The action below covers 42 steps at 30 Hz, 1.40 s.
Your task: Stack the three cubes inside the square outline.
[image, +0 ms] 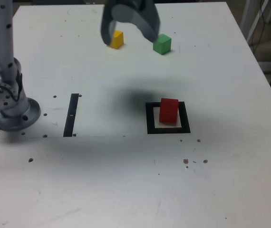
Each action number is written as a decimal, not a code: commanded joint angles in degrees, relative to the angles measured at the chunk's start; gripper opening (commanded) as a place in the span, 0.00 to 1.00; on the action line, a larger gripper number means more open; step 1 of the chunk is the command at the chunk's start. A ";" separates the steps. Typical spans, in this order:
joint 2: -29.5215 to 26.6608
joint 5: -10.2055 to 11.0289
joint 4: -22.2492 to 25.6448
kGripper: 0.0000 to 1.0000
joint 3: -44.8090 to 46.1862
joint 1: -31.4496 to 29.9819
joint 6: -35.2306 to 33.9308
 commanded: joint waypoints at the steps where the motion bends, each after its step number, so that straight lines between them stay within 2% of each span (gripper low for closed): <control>1: -0.78 0.42 -0.26 0.99 1.22 2.11 0.87; 5: -0.99 0.82 -2.98 0.99 4.47 7.55 3.33; 10: 0.19 1.05 -10.09 0.99 7.78 13.60 6.55; 18: 3.73 3.44 -17.28 0.99 8.43 22.15 9.46; 23: 4.52 3.74 -18.40 0.99 7.31 27.83 10.43; 33: 7.40 3.77 -19.36 0.98 7.07 30.99 11.55; 42: 13.32 2.14 -18.76 0.98 0.83 34.56 13.01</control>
